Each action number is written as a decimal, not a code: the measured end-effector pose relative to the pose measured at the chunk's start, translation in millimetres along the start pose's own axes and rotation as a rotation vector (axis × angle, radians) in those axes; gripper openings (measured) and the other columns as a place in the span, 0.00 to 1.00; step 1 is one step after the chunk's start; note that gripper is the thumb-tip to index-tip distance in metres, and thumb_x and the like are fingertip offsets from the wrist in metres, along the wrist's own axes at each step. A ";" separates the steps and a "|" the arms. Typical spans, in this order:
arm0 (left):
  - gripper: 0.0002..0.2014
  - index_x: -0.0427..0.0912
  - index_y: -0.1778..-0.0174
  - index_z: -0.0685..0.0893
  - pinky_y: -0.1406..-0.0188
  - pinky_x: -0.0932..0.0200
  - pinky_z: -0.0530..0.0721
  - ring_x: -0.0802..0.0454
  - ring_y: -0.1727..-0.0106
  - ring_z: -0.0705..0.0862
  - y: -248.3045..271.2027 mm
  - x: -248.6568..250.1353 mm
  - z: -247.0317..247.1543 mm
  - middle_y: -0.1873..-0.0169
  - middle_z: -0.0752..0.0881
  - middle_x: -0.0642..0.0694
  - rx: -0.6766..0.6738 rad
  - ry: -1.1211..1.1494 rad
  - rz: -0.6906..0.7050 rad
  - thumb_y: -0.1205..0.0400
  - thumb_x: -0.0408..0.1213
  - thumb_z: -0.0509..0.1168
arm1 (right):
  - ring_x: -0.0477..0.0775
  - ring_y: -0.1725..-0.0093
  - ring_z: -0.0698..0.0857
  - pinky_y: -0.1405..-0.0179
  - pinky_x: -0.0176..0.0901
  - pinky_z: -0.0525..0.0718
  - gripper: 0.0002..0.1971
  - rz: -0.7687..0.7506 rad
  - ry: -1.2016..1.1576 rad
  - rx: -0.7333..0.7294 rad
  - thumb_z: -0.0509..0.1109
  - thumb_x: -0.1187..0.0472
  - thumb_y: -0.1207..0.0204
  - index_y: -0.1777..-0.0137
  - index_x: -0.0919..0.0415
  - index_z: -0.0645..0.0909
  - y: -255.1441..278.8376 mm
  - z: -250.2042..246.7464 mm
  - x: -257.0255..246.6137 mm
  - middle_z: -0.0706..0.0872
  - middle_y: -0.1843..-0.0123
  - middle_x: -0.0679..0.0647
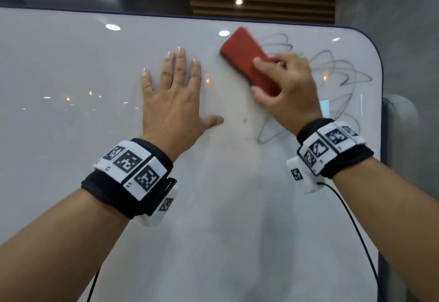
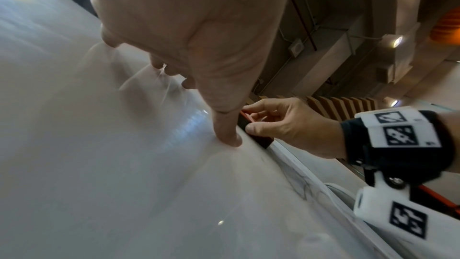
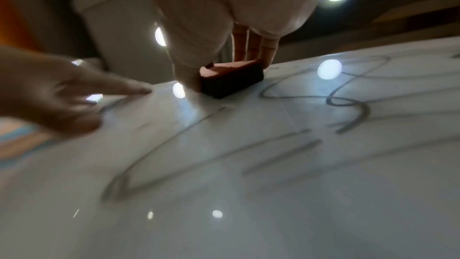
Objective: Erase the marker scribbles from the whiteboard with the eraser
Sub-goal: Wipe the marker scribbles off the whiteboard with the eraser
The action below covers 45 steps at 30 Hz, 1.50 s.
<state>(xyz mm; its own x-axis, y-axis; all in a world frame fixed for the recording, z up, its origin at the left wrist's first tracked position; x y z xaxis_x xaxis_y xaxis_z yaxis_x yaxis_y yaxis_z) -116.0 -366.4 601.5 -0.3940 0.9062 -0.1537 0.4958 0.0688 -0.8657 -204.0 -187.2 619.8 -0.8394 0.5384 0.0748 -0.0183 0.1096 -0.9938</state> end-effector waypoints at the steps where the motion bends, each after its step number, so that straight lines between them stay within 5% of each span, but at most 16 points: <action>1: 0.53 0.45 0.12 0.41 0.16 0.31 0.44 0.43 0.13 0.38 0.4 -0.2 0.8 0.13 0.38 0.40 -0.004 -0.003 -0.001 0.23 0.72 0.59 | 0.63 0.39 0.78 0.39 0.40 0.73 0.25 0.085 -0.019 0.044 0.76 0.51 0.26 0.29 0.54 0.84 -6.7 -5.6 12.7 0.82 0.37 0.61; 4: 0.53 0.46 0.13 0.40 0.16 0.31 0.44 0.44 0.13 0.37 1.3 -0.1 2.6 0.13 0.37 0.41 -0.007 -0.005 0.000 0.23 0.72 0.58 | 0.62 0.39 0.78 0.42 0.36 0.69 0.25 0.186 -0.040 0.100 0.75 0.50 0.27 0.29 0.54 0.83 -6.8 -4.2 14.4 0.82 0.37 0.61; 10: 0.52 0.46 0.12 0.42 0.16 0.30 0.44 0.44 0.13 0.37 2.9 0.8 1.8 0.13 0.38 0.42 0.016 0.006 0.012 0.23 0.72 0.56 | 0.65 0.42 0.80 0.43 0.44 0.76 0.24 -0.052 0.001 -0.008 0.75 0.52 0.26 0.31 0.57 0.84 0.3 8.9 -15.0 0.83 0.38 0.62; 15: 0.51 0.47 0.12 0.41 0.16 0.31 0.43 0.44 0.13 0.37 3.6 0.7 3.3 0.13 0.38 0.42 0.007 0.010 0.015 0.22 0.71 0.56 | 0.61 0.36 0.77 0.43 0.33 0.67 0.26 0.379 -0.060 0.163 0.72 0.48 0.25 0.26 0.51 0.80 -13.3 -12.4 46.3 0.81 0.36 0.60; 22: 0.48 0.51 0.13 0.43 0.17 0.27 0.46 0.42 0.13 0.38 5.2 5.3 3.3 0.13 0.40 0.43 0.032 0.020 0.032 0.21 0.70 0.57 | 0.64 0.42 0.80 0.42 0.48 0.79 0.25 -0.032 0.006 0.003 0.74 0.49 0.26 0.30 0.56 0.83 -0.7 9.8 -21.3 0.84 0.39 0.62; 28: 0.47 0.51 0.13 0.43 0.17 0.28 0.45 0.42 0.13 0.38 6.3 6.0 4.8 0.13 0.39 0.43 0.014 0.003 0.036 0.20 0.70 0.55 | 0.61 0.36 0.77 0.41 0.36 0.68 0.26 0.398 -0.017 0.159 0.71 0.48 0.24 0.26 0.52 0.80 -15.0 -16.1 55.8 0.81 0.35 0.59; 34: 0.46 0.51 0.13 0.44 0.18 0.27 0.46 0.41 0.13 0.39 7.8 8.0 3.8 0.13 0.41 0.43 0.026 0.012 0.047 0.20 0.70 0.55 | 0.64 0.39 0.79 0.42 0.42 0.73 0.25 -0.014 0.043 -0.043 0.73 0.50 0.24 0.27 0.56 0.81 -6.4 7.1 -6.9 0.82 0.35 0.61; 40: 0.46 0.50 0.13 0.43 0.17 0.27 0.47 0.41 0.13 0.39 9.0 8.8 6.7 0.13 0.40 0.43 0.011 -0.009 0.052 0.19 0.69 0.55 | 0.60 0.34 0.80 0.36 0.36 0.69 0.27 0.402 -0.015 0.124 0.72 0.51 0.23 0.24 0.53 0.78 -25.3 -22.8 71.9 0.81 0.31 0.59; 45: 0.44 0.49 0.13 0.45 0.18 0.26 0.47 0.40 0.12 0.40 9.7 10.2 7.3 0.13 0.42 0.42 0.033 0.000 0.053 0.18 0.67 0.55 | 0.61 0.35 0.78 0.35 0.40 0.72 0.26 0.038 0.005 -0.065 0.74 0.54 0.23 0.25 0.56 0.78 -1.1 5.5 4.0 0.80 0.30 0.60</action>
<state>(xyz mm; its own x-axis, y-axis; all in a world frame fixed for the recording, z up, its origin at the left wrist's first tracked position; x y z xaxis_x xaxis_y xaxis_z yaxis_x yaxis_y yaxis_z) -120.8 -359.5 588.1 -0.3679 0.9081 -0.1999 0.4902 0.0068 -0.8716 -210.3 -189.8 620.8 -0.8362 0.5471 0.0379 0.0486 0.1428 -0.9886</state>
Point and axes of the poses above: each hand's wrist, its own y-axis away from the middle knuckle, its own z-axis out of the palm, x = y × z, the point moved 10 cm from there along -y, towards the middle knuckle
